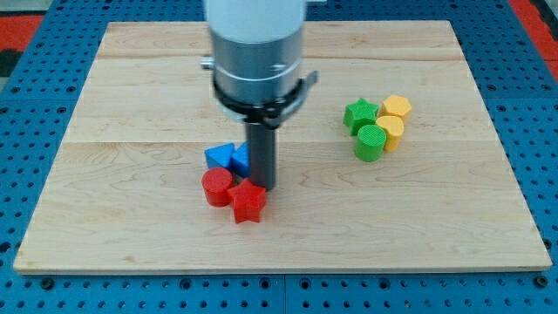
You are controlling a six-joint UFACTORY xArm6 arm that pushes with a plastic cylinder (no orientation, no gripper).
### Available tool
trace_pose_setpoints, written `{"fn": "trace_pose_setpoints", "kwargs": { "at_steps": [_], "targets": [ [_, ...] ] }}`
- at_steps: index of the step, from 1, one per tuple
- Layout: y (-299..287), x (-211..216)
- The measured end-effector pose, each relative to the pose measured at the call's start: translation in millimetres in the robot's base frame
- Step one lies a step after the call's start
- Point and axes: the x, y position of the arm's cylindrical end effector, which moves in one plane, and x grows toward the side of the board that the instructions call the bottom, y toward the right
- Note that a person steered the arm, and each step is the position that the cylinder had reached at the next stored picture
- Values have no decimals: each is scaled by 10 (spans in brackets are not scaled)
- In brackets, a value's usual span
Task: Move the blue cube to the center
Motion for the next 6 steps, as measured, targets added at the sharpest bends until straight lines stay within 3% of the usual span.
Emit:
{"fn": "trace_pose_setpoints", "kwargs": {
  "at_steps": [3,6],
  "targets": [
    [-153,4],
    [-11,-698]
  ]
}}
